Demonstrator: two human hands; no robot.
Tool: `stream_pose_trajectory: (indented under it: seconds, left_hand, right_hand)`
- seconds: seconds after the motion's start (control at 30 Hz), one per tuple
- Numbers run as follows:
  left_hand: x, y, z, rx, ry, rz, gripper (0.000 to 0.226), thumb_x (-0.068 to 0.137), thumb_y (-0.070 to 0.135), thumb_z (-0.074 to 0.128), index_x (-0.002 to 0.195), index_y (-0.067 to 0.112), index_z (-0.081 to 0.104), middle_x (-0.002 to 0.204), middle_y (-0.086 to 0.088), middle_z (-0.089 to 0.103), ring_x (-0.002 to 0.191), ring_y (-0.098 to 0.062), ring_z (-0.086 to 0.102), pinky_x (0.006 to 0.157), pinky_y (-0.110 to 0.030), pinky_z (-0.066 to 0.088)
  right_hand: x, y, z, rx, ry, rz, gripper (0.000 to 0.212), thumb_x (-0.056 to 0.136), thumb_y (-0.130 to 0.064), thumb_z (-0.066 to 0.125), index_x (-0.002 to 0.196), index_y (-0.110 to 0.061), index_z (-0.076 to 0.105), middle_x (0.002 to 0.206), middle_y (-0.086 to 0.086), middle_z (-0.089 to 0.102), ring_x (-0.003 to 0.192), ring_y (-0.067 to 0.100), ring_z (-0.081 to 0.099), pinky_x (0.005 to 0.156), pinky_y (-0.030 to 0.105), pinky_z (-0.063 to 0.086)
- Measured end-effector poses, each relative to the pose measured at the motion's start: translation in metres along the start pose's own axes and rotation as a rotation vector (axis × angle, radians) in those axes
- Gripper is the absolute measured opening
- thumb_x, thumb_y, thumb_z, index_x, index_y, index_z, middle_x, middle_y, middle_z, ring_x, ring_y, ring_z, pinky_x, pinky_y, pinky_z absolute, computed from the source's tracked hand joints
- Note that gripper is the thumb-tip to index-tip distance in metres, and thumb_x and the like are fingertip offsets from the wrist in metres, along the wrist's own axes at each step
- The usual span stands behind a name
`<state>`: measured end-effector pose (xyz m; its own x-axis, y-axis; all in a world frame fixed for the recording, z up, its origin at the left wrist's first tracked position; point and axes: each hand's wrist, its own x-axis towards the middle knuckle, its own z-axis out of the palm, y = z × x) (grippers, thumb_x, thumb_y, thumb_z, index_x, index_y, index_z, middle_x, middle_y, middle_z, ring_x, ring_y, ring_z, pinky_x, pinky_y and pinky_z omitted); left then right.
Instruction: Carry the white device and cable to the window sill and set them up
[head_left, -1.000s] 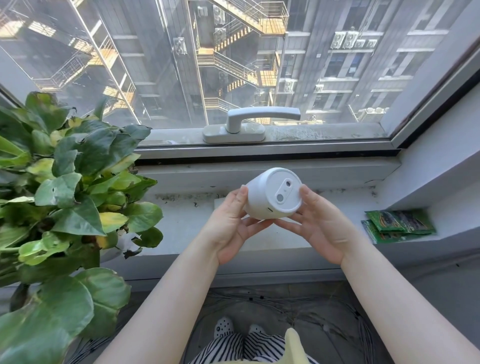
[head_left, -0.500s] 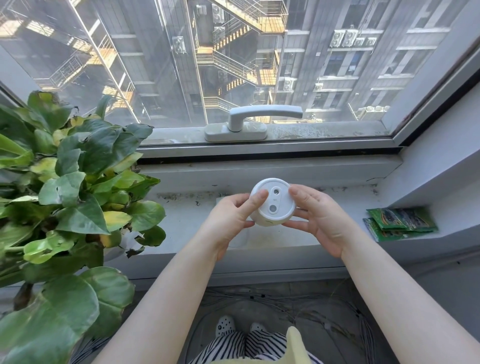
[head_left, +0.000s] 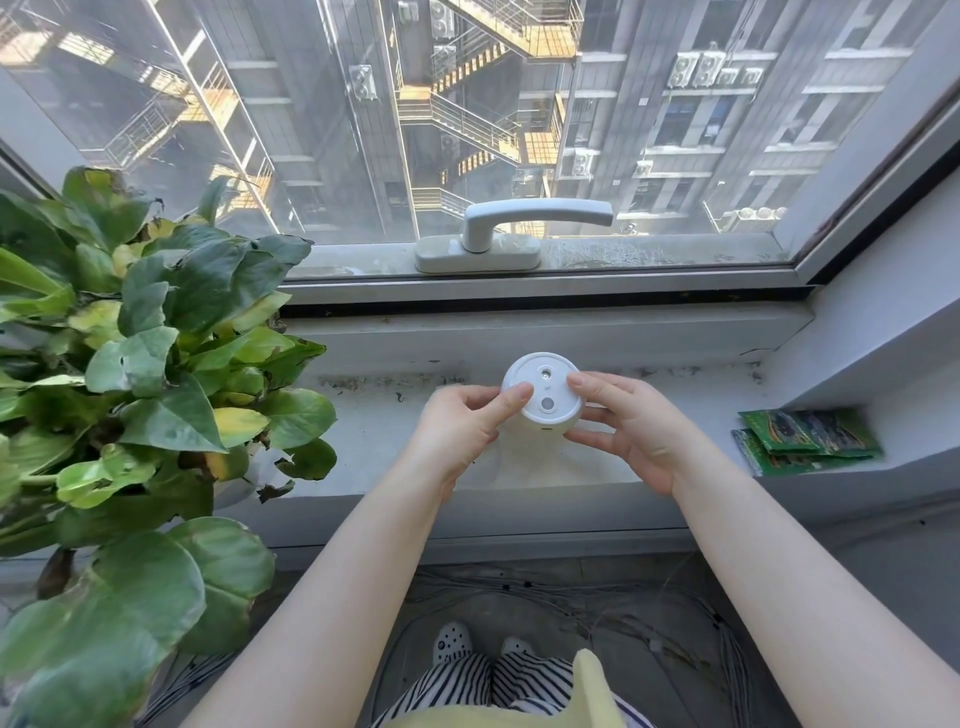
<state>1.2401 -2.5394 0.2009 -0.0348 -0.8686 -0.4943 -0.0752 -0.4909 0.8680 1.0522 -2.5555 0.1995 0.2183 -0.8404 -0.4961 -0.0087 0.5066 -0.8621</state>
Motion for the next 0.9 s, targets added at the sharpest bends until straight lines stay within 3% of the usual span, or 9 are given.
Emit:
stream_pose_trajectory:
  seconds: [0.27, 0.43, 0.7, 0.9]
  left_hand:
    - [0.017, -0.011, 0.004, 0.045, 0.092, 0.045, 0.028, 0.065, 0.051, 0.076, 0.079, 0.027, 0.078, 0.09, 0.005, 0.078, 0.098, -0.014, 0.07, 0.097, -0.039, 0.053]
    - [0.021, -0.016, 0.006, 0.074, 0.12, 0.06, 0.017, 0.067, 0.048, 0.077, 0.069, 0.031, 0.076, 0.087, 0.009, 0.077, 0.094, -0.009, 0.07, 0.097, -0.036, 0.052]
    - [0.021, -0.013, 0.006, 0.133, 0.132, 0.073, 0.019, 0.072, 0.048, 0.075, 0.073, 0.029, 0.074, 0.086, 0.011, 0.075, 0.091, -0.009, 0.07, 0.094, -0.034, 0.053]
    - [0.021, -0.011, 0.007, 0.175, 0.174, 0.103, 0.018, 0.073, 0.047, 0.074, 0.074, 0.029, 0.071, 0.082, 0.012, 0.072, 0.089, -0.01, 0.07, 0.082, -0.026, 0.053]
  right_hand:
    - [0.005, 0.005, -0.002, 0.001, 0.032, 0.031, 0.024, 0.089, -0.03, 0.062, 0.103, -0.014, 0.073, 0.102, 0.001, 0.077, 0.095, 0.015, 0.07, 0.093, 0.036, 0.055]
    - [0.009, 0.007, -0.003, 0.004, 0.042, 0.036, 0.025, 0.088, -0.028, 0.063, 0.105, -0.012, 0.072, 0.101, 0.003, 0.077, 0.092, 0.013, 0.071, 0.096, 0.038, 0.053]
    - [0.013, 0.007, -0.003, 0.011, 0.04, 0.047, 0.029, 0.089, -0.029, 0.062, 0.109, -0.009, 0.071, 0.105, 0.006, 0.076, 0.092, 0.014, 0.071, 0.095, 0.038, 0.054]
    - [0.015, 0.006, -0.002, -0.008, 0.043, 0.058, 0.032, 0.09, -0.03, 0.061, 0.112, -0.008, 0.07, 0.111, 0.01, 0.074, 0.093, 0.016, 0.07, 0.094, 0.037, 0.054]
